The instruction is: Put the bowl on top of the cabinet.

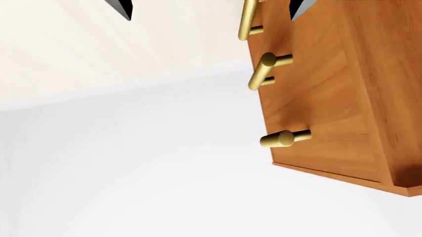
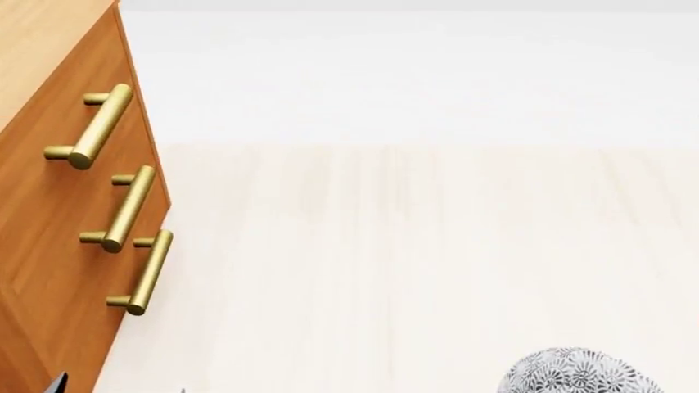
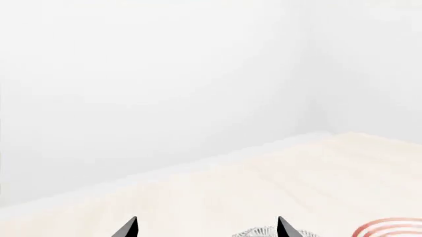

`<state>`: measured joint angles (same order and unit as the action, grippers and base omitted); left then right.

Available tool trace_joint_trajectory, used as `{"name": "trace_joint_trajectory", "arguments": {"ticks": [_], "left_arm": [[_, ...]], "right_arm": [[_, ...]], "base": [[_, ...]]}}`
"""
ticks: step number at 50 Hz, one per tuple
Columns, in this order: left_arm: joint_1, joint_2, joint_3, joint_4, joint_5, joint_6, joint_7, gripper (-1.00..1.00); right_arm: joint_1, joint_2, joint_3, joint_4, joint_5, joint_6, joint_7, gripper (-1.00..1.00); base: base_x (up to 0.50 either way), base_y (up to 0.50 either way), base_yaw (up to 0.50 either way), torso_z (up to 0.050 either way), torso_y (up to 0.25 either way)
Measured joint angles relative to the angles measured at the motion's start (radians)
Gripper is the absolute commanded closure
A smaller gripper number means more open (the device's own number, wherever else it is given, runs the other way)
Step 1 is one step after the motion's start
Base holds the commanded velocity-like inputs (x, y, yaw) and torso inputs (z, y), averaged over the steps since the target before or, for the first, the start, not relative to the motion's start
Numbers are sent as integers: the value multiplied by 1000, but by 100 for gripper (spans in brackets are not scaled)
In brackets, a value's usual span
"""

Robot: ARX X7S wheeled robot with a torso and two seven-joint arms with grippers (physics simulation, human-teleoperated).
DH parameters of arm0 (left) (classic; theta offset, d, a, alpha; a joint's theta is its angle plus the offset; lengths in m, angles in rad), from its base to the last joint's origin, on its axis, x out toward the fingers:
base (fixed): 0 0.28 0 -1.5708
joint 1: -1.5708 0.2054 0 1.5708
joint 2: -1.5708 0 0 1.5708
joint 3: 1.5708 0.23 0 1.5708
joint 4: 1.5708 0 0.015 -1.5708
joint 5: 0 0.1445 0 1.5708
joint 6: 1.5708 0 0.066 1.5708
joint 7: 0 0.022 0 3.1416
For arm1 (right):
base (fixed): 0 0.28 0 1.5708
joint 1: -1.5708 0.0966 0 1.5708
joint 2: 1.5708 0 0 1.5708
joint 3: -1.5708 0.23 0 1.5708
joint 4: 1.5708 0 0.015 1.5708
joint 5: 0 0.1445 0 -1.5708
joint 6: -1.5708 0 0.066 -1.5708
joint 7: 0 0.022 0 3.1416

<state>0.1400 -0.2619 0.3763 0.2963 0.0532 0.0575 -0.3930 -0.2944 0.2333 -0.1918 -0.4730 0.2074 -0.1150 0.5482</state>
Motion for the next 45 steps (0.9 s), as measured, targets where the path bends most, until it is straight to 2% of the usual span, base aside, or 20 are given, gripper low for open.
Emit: {"name": "trace_joint_trajectory", "arguments": {"ticks": [12,23,45], "left_arm": [[-2,-3,5,-2,-1,-1,-5,-100],[-4,-6,9,-4,-3,-1,-10,-100],[-13,-11,17,-10,-10,-8,-16,-100]], "right_arm": [[-17,4,53,-39,102,-1,20,-100],[-45,10,84,-32,178,-75,-9,-100],[-53,15,143,-23,374,-75,9,-100]], "base": [[0,0,0,0,0],[0,0,0,0,0],[0,0,0,0,0]]}}
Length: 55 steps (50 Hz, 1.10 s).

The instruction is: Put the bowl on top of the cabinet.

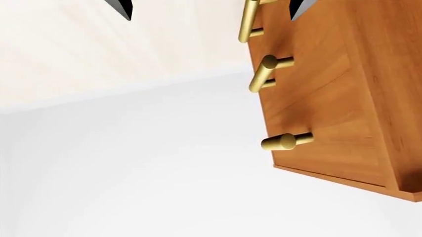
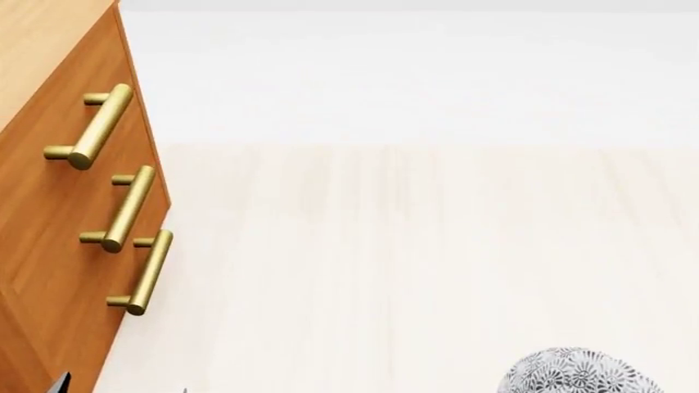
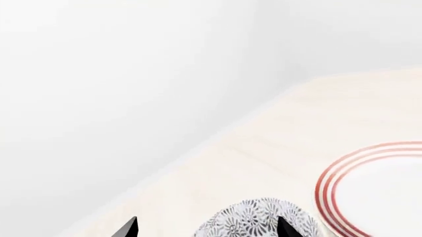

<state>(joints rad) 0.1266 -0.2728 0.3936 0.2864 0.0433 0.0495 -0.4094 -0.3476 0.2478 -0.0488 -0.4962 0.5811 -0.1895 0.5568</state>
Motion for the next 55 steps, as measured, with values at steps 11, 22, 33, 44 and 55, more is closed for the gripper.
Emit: {"name": "trace_joint_trajectory", "arguments": {"ticks": [11,22,33,44,55], "left_arm": [[0,-4,2,4,-1,-2,-6,-100],[0,-7,5,4,-3,-2,-12,-100],[-2,-10,8,4,-6,-4,-17,-100],[-4,-13,10,2,-9,-4,-21,-100],[-9,-15,14,-2,-13,-7,-23,-100]], "right_arm": [[-10,-10,33,8,79,-25,9,-100],[-21,-21,58,18,147,-55,7,-100],[-36,-28,70,20,186,-80,3,-100],[-48,-23,75,18,226,-90,-1,-100],[-56,-20,81,23,276,-98,-6,-100]], "base": [[0,0,0,0,0],[0,0,0,0,0],[0,0,0,0,0],[0,0,0,0,0],[0,0,0,0,0]]}}
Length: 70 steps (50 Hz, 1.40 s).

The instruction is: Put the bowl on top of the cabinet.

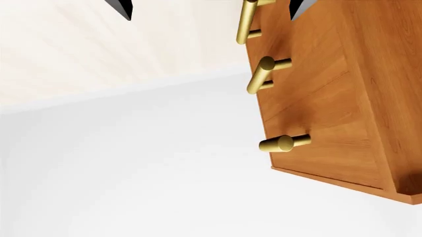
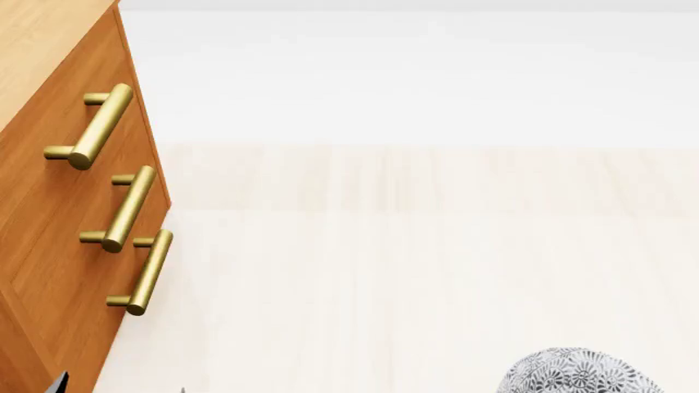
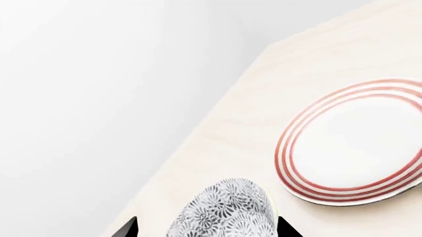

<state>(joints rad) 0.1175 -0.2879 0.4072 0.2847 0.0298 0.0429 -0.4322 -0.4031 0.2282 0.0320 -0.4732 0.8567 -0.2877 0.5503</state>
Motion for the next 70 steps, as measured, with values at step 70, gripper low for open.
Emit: {"name": "trace_joint_trajectory", "arguments": {"ticks": [70], "left_arm": [[-13,-16,21,-5,-13,-5,-21,-100]], "right_arm": [[83,75,9,99,250,95,105,-100]], "base": [[0,0,0,0,0]]}}
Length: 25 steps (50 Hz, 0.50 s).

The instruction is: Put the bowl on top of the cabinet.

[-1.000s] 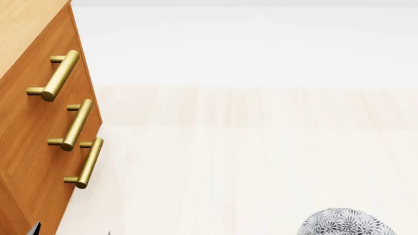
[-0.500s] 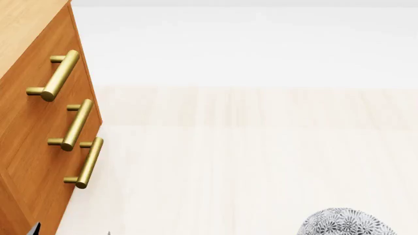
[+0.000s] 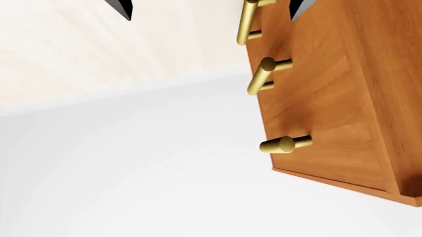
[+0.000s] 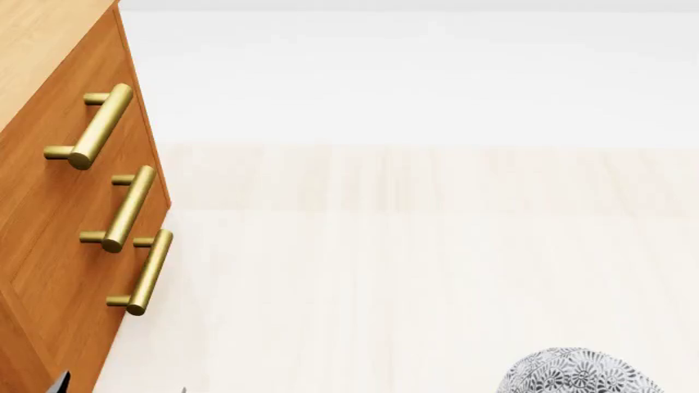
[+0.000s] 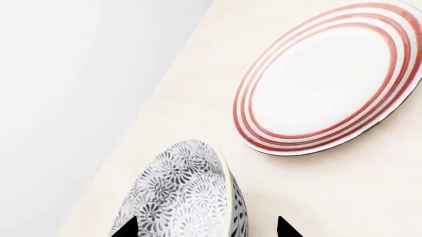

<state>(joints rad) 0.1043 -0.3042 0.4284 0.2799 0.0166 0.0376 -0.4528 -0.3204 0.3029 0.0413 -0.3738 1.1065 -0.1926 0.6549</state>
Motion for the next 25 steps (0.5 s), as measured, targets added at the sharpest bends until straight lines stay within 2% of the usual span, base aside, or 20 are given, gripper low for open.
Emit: {"name": "trace_joint_trajectory", "arguments": {"ticks": [25], "left_arm": [[-2,-7,8,1,-1,0,-9,-100]], "right_arm": [[51,28,-21,44,29,55,36,-100]], "base": [[0,0,0,0,0]]}}
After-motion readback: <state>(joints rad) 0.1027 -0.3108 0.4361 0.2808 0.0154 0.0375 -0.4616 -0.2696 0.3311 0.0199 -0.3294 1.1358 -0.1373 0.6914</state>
